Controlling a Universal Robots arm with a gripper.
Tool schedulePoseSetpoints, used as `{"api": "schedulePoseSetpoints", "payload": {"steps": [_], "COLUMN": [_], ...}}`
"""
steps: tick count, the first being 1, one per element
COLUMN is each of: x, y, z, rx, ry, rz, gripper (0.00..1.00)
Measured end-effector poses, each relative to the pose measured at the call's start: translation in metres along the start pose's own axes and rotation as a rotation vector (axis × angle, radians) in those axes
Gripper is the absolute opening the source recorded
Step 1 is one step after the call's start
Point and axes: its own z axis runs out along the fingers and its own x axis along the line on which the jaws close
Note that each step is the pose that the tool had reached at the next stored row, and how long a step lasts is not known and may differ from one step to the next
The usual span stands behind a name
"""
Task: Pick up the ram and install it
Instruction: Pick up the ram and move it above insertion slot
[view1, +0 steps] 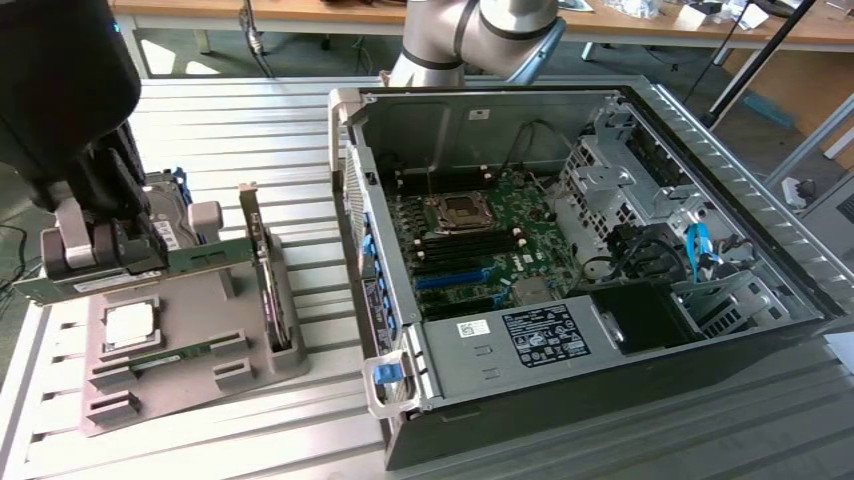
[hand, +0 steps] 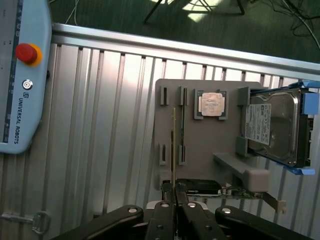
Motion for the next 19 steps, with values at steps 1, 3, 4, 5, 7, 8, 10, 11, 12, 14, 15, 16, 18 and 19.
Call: {"api": "schedulePoseSetpoints", "payload": {"steps": [1,3,4,5,7,8,10,11,12,14,15,16,18,19], "x": [0.000,0.001,0.001,0.002,0.002,0.002,0.003,0.003,0.003,0.003,0.003,0.004,0.004,0.004], "y": [-0.0029,-0.0071,-0.0090,-0.0118,-0.0155,-0.0174,-0.0204,-0.0215,-0.0222,-0.0238,-0.0250,-0.0267,-0.0298,-0.0310], "z": [0.0000,0.0001,0.0001,0.0002,0.0003,0.0003,0.0004,0.0004,0.0005,0.0005,0.0005,0.0005,0.0006,0.0006], "rx": [0.0000,0.0000,-0.0001,-0.0001,-0.0001,0.0000,0.0000,0.0000,0.0000,-0.0001,-0.0001,-0.0001,-0.0001,-0.0001], "ry": [0.0001,0.0001,0.0001,0.0001,0.0001,0.0000,0.0000,0.0000,0.0000,0.0001,0.0001,0.0001,0.0000,0.0001], "rz": [0.000,0.000,0.000,0.000,0.000,0.000,0.000,0.000,0.000,0.000,0.000,0.000,0.000,0.000], "gripper": [0.12,0.12,0.12,0.12,0.12,0.12,0.12,0.12,0.12,0.12,0.12,0.12,0.12,0.12]}}
